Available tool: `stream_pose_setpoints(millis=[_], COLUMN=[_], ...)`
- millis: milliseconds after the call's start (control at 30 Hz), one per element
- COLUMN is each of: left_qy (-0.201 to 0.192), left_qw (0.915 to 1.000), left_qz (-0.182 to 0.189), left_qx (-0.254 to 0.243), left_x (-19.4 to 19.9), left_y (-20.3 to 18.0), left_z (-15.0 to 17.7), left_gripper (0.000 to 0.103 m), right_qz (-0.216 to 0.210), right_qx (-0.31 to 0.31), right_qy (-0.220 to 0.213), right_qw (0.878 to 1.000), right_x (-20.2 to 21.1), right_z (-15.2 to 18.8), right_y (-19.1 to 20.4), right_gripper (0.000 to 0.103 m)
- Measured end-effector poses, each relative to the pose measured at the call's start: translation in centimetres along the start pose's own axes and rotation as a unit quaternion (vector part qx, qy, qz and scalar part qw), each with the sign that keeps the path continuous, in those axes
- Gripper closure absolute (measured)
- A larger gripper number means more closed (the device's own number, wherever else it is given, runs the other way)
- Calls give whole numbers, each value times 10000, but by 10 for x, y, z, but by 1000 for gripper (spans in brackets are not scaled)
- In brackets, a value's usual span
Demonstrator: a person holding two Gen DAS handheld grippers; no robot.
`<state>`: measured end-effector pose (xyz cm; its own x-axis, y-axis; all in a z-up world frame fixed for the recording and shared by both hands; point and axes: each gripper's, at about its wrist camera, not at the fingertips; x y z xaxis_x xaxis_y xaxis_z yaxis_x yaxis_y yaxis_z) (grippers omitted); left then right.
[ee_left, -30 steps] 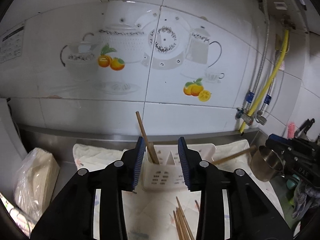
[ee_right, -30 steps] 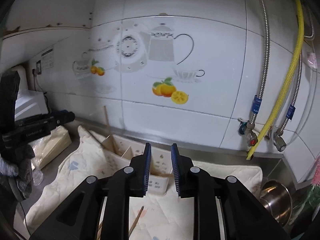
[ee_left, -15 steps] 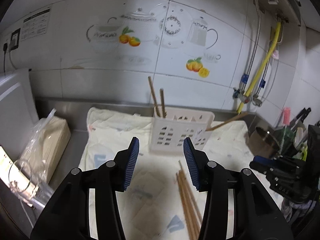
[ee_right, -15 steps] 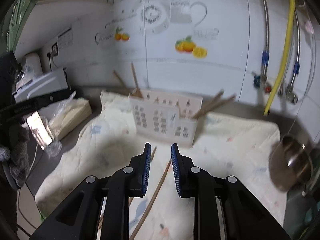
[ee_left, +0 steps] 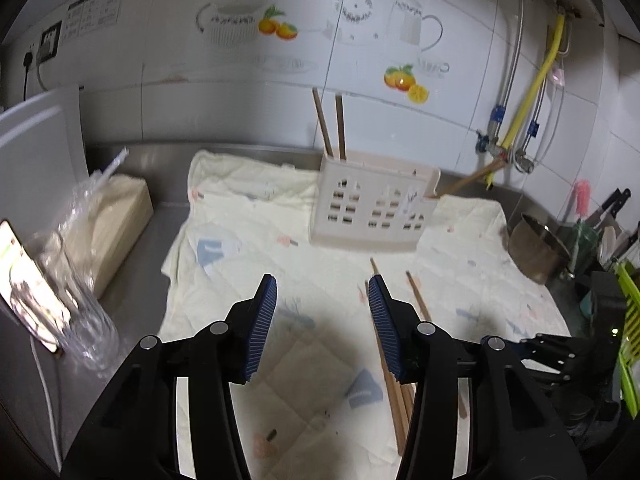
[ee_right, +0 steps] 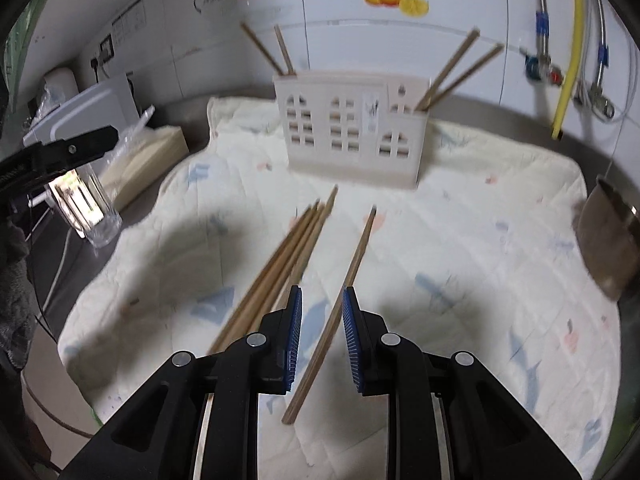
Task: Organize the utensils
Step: 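Bring both open tools back to the remaining chopsticks, then close the right tool on a chopstick while the left tool grasps another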
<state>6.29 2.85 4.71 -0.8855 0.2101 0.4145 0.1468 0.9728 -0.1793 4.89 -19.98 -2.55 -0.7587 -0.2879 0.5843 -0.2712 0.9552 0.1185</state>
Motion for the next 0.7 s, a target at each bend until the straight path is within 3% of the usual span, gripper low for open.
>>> stream_pose_setpoints(millis=[400, 700], left_qy=[528, 791], left_qw=[9984, 9962], left_qz=[62, 229], left_qx=[193, 275], left_x=[-16, -19], left_y=[0, -7], left_z=[50, 73], left_gripper=[55, 60], right_qz=[-58, 276], right_qx=[-349, -263], right_qy=[444, 438], right_qw=[9984, 9983], right_x=[-25, -31], right_z=[39, 45], right_y=[2, 6], right_gripper=[86, 90])
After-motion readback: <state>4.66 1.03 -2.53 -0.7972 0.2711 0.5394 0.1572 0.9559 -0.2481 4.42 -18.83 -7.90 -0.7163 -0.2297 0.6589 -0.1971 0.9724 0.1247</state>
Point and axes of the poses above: each gripper's, at about its wrist camera, not at the fingertips, and x roughly against the way its jaws point, y to its left, z to its underside, and after that the axes turned 9 degrees about -y, right-handed
